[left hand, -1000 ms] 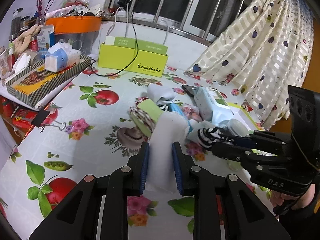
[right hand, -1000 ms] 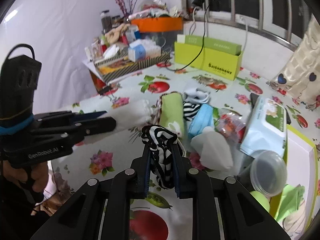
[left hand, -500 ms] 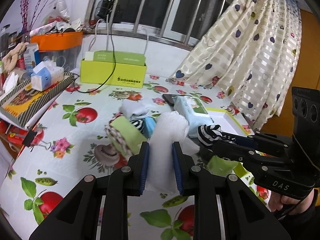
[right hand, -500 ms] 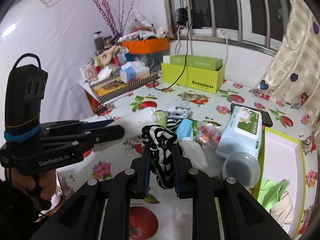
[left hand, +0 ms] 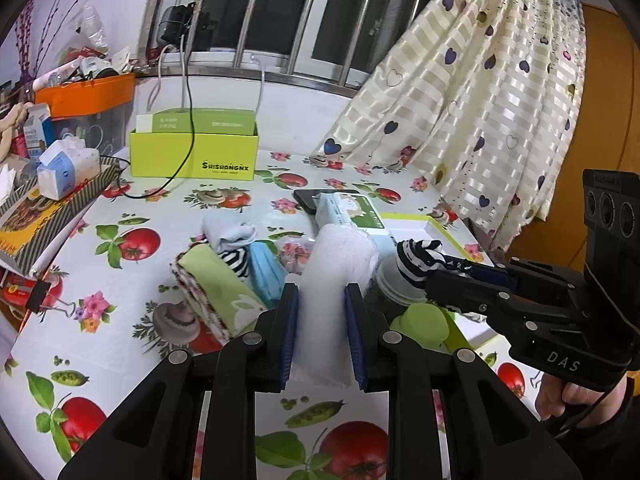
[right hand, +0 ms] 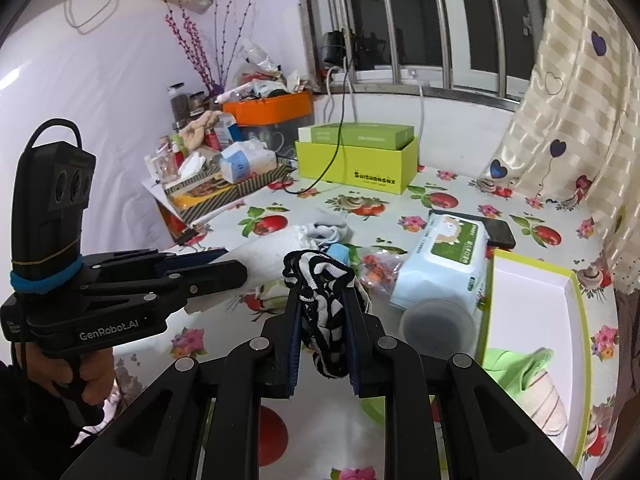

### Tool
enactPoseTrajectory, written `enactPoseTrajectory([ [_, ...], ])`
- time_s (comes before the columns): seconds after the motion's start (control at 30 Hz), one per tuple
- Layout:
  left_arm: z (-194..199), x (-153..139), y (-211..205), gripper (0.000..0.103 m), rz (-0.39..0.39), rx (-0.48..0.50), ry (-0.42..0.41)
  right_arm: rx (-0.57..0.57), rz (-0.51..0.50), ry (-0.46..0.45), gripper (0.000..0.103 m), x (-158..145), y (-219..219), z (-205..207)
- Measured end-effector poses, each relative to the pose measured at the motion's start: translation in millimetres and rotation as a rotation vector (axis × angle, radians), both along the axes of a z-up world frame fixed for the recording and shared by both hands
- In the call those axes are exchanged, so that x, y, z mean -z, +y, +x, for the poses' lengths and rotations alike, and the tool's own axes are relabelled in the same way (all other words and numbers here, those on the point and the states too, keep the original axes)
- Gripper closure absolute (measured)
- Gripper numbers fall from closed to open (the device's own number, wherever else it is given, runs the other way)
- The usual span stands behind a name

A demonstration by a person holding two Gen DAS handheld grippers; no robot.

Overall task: Organize soft objects
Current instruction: 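Lift the white cloth with the left gripper while the right lifts the striped sock, then carry the white cloth and striped sock with both grippers over the white box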

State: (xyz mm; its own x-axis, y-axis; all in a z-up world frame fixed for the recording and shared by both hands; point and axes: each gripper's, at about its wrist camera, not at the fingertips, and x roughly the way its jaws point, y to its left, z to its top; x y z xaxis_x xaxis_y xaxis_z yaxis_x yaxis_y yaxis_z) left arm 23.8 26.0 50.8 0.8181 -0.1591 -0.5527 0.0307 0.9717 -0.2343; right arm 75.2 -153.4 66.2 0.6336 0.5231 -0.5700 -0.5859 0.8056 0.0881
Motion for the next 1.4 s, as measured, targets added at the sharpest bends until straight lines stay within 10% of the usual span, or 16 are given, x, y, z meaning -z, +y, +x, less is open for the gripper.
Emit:
enactPoseTrajectory([
  [1.4, 43.7, -18.5, -107.6, 0.078, 0.061, 0.208, -0.009, 0.29, 0.06, -0.031, 0.085, -5.6, -142.6, -4.9],
])
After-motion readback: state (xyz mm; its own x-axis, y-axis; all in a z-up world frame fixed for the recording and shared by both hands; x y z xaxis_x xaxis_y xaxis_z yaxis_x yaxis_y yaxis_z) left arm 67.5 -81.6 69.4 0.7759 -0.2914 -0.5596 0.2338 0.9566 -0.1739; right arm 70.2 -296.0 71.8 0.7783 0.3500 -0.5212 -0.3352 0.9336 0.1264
